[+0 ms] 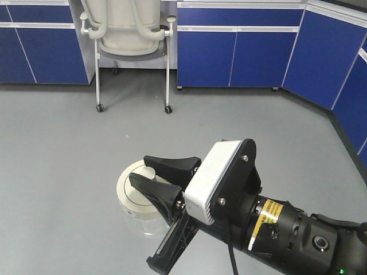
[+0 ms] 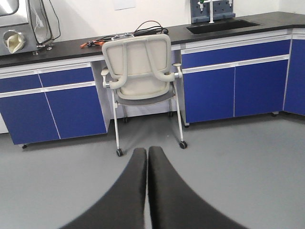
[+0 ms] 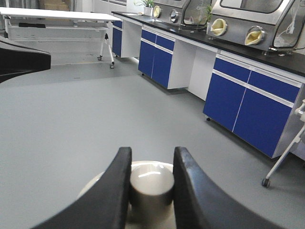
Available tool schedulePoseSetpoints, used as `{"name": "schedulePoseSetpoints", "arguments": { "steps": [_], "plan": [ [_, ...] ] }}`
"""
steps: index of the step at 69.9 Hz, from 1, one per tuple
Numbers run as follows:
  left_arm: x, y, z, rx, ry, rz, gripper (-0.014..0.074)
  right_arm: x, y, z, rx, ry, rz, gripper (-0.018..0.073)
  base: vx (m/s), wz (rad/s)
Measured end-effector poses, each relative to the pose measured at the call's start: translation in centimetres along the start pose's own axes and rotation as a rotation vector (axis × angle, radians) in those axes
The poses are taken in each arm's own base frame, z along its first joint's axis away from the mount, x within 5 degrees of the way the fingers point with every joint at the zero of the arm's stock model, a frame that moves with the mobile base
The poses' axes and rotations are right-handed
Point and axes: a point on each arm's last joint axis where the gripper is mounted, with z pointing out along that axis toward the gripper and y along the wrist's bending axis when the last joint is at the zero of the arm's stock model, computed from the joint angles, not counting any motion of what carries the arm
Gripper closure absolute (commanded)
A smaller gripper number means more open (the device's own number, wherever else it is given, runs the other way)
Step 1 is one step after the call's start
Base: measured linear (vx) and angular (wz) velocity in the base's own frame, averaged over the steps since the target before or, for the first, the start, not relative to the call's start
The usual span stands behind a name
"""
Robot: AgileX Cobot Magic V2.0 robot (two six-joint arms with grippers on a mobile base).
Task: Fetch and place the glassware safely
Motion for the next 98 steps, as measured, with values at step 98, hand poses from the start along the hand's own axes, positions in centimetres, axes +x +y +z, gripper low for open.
{"name": "schedulePoseSetpoints", "arguments": {
  "steps": [98],
  "plan": [
    [0.0, 0.0, 0.0, 0.0, 0.0, 0.0, 0.0603, 0.0, 0.0, 0.0, 0.0, 0.0, 0.001, 0.0563, 0.37, -0.41]
  ]
}}
